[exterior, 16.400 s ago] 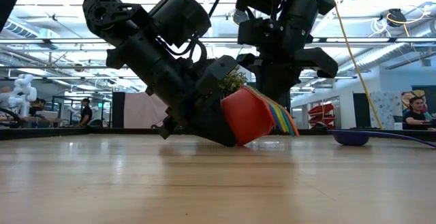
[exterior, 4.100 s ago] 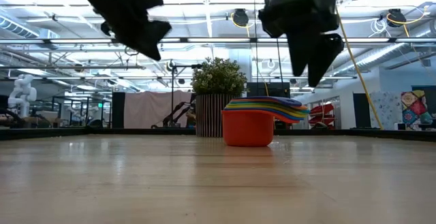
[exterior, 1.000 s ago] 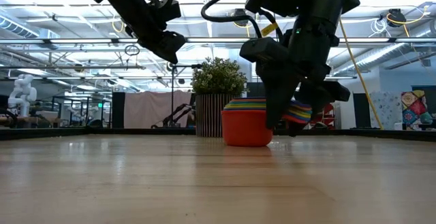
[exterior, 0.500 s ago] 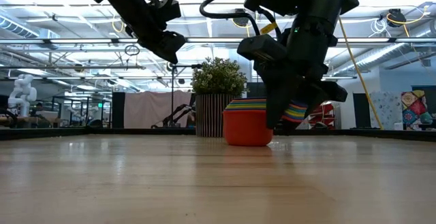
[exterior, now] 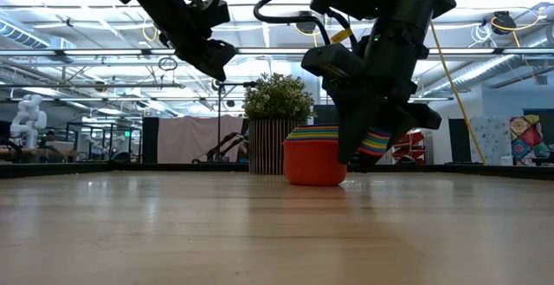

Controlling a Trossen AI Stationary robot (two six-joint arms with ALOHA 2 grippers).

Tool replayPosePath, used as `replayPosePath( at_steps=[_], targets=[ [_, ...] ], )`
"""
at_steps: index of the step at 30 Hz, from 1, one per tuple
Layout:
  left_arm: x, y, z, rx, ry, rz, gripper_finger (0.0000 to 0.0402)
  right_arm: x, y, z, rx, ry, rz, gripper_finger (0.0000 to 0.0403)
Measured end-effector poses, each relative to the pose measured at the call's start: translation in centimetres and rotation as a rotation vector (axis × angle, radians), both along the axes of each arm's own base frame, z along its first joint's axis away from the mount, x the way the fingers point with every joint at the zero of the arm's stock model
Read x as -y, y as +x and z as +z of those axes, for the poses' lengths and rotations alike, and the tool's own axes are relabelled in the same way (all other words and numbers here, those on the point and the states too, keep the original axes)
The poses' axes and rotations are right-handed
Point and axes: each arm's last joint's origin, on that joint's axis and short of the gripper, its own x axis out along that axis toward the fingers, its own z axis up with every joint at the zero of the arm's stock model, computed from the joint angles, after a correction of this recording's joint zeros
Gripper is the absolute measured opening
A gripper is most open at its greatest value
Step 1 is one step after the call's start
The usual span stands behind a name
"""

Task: Nest measuring cups in basket
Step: Put the nested measuring cups into the orange bin

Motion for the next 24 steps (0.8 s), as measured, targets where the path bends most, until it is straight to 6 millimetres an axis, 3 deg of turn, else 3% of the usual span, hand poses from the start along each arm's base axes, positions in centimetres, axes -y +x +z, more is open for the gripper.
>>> replayPosePath(
  at_steps=[24],
  targets=[
    [0.00, 0.00, 0.00, -0.001, 0.000, 0.000, 0.0186, -0.35, -0.10, -0.01, -0.005, 0.012, -0.012, 0.0117]
  ],
)
